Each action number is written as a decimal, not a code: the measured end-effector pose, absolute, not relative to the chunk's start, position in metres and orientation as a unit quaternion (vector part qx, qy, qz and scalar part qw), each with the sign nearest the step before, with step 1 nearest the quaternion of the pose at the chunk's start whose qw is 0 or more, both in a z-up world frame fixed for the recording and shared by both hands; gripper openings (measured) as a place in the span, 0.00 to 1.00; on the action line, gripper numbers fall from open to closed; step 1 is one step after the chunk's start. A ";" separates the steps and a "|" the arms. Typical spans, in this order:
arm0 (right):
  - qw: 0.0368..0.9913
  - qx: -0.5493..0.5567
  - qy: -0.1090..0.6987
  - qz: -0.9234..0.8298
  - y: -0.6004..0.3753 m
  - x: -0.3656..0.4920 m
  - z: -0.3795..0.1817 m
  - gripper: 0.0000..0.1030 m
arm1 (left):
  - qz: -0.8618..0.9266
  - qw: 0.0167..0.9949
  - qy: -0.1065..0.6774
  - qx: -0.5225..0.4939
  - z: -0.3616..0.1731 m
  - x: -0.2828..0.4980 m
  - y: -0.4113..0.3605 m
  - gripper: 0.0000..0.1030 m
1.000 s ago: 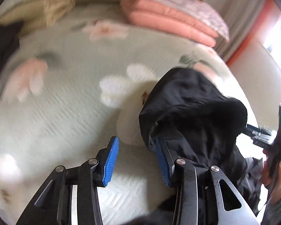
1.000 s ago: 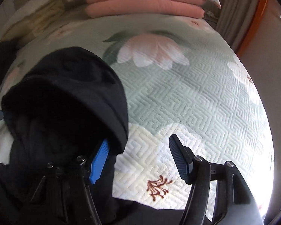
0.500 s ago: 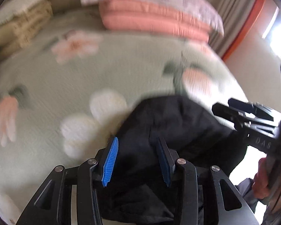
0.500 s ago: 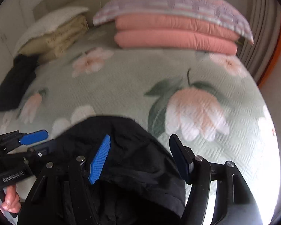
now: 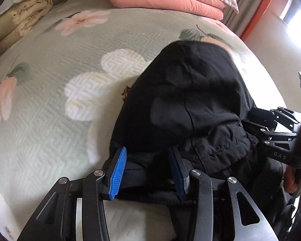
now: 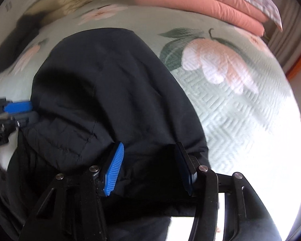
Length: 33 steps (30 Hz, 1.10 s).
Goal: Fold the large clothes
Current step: 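Grasp the jacket hood with the left gripper and lift it, then grasp the hood with the right gripper beside the left gripper and lift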
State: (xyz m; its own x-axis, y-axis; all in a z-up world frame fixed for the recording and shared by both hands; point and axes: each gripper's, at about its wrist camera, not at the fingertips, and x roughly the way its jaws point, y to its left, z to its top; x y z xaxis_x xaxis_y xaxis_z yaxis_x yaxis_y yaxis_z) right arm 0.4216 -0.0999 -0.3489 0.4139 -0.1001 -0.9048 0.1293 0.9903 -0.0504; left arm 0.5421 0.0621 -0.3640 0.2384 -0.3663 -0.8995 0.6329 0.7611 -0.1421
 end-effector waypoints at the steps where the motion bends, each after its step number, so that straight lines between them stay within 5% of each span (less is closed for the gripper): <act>1: 0.846 0.022 0.529 -0.062 -0.100 0.417 -0.339 0.53 | -0.327 0.781 0.518 0.122 -0.353 0.540 0.064 0.43; 5: 0.868 0.022 0.490 -0.073 -0.106 0.401 -0.305 0.53 | -0.351 0.791 0.488 0.113 -0.326 0.527 0.070 0.51; 10: 0.832 0.014 0.547 -0.096 -0.122 0.406 -0.353 0.53 | -0.324 0.778 0.512 0.164 -0.361 0.527 0.065 0.55; 13: 0.834 0.025 0.543 -0.089 -0.129 0.402 -0.372 0.53 | -0.312 0.780 0.516 0.165 -0.382 0.529 0.070 0.73; 26: 0.865 0.018 0.499 -0.045 -0.135 0.424 -0.300 0.63 | -0.354 0.789 0.500 0.058 -0.320 0.563 0.093 0.75; 33: 0.835 0.096 0.542 -0.013 -0.161 0.469 -0.323 0.63 | -0.331 0.749 0.573 0.045 -0.355 0.603 0.064 0.76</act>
